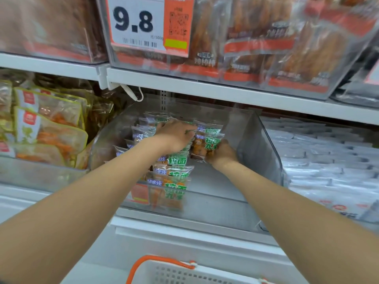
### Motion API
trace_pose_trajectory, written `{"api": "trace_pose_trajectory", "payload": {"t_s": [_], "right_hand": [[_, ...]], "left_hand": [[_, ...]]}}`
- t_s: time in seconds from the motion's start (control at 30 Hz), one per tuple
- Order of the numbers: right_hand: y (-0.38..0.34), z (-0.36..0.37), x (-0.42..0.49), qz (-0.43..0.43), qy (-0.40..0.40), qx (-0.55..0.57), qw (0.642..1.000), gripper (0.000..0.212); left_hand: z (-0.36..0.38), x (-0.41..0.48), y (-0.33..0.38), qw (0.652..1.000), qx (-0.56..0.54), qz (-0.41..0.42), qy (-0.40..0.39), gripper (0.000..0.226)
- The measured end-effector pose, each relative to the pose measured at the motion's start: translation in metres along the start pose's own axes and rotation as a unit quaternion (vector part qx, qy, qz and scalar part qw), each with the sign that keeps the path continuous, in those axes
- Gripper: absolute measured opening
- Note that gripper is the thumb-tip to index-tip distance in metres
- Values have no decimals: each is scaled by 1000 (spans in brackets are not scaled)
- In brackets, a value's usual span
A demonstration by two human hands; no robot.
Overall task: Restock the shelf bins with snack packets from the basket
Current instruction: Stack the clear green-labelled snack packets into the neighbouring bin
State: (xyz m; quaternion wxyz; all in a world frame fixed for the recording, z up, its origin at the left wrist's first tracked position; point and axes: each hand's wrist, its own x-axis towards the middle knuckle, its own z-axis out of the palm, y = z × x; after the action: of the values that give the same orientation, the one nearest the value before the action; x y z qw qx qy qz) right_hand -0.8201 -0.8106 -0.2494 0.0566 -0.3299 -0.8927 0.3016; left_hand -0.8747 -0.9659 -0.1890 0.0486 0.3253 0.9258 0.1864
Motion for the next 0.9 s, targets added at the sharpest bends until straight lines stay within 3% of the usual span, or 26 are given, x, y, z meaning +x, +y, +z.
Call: {"api": "trace_pose_trajectory", "payload": {"t_s": [0.13, 0.2, 0.3, 0.37, 0.47, 0.57, 0.7, 0.8, 0.9], "right_hand": [[-2, -10, -8, 72, -34, 43, 996, 77], [-2, -18, -18, 63, -26, 52, 996, 67], [-5, -35, -52, -78, 43, 84, 993, 37], [-6, -47, -88, -184, 97, 132, 969, 19], [0, -58, -144, -281, 115, 161, 939, 18], [25, -57, -188, -304, 100, 143, 937, 15], [80, -35, -228, -260, 24, 102, 960, 16], [130, -10, -240, -188, -103, 48, 975, 12], [188, 18, -236, -130, -256, -27, 957, 14]], "left_hand": [[-5, -8, 5, 1000, 10, -7, 3, 42], [-8, -16, 9, 999, 31, -10, 23, 42], [-8, -38, 21, 994, 4, 17, 109, 31], [-10, -63, 39, 979, -40, 22, 196, 17], [-8, -110, 65, 965, -64, -20, 253, 13], [11, -158, 79, 975, -107, -51, 189, 18], [58, -206, 81, 984, -144, -90, 55, 29], [108, -227, 74, 979, -161, -97, -81, 31], [157, -239, 59, 963, -160, -101, -194, 35]]}}
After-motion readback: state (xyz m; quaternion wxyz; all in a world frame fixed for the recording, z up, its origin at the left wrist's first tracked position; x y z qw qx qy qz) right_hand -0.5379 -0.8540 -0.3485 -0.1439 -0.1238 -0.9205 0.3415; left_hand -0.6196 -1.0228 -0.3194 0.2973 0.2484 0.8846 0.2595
